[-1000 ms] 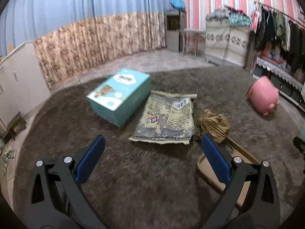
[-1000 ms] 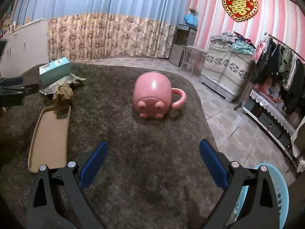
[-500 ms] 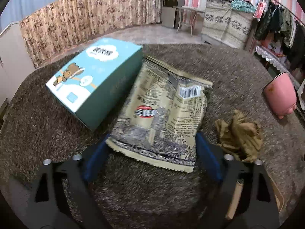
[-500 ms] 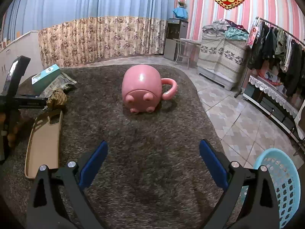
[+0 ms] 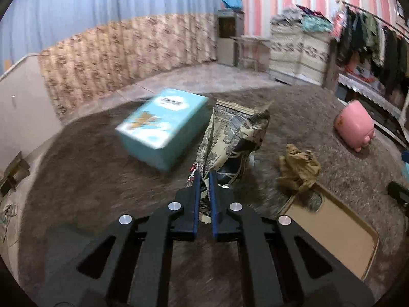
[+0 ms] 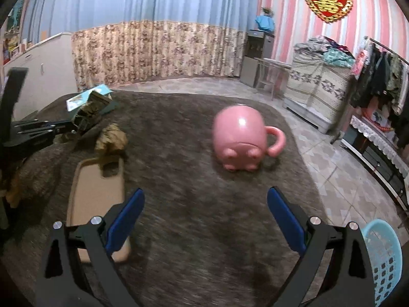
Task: Collect trash
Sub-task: 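Grasp the snack wrapper bag with the left gripper while the right gripper grasps the crumpled brown paper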
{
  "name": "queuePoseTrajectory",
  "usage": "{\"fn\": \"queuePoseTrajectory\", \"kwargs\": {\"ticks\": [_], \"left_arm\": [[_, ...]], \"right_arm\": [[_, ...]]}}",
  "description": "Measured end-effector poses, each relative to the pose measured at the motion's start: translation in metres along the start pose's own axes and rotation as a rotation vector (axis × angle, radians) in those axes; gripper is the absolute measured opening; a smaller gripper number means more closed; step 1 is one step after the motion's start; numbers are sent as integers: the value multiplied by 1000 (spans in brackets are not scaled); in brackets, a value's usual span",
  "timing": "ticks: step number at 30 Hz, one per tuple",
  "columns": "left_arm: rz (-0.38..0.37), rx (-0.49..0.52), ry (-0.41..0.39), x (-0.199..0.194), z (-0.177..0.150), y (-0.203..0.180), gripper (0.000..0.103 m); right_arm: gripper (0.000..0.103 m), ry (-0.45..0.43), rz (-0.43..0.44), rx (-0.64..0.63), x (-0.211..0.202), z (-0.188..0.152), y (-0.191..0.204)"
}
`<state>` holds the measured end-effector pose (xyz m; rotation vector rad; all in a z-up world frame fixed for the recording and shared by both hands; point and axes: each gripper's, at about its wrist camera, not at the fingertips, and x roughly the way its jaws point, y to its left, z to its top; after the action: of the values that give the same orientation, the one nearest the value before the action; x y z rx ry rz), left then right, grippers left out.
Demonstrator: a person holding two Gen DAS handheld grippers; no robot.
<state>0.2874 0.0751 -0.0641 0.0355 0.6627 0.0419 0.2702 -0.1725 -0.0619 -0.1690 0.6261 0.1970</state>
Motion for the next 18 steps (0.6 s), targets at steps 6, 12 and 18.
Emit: {"fn": "queuePoseTrajectory", "kwargs": {"ticks": [6,12,18], "left_arm": [[166,-110,-90,-52,-16,46,6],[212,-163,-76,-43,-39,57,6],[174,-249,-46,-27,-35,75,6]], "right_arm": [[95,0,57,-27,8,10,32],[95,-12,77,-50,22,27,56],[90,8,116,-80,48,43,81]]}}
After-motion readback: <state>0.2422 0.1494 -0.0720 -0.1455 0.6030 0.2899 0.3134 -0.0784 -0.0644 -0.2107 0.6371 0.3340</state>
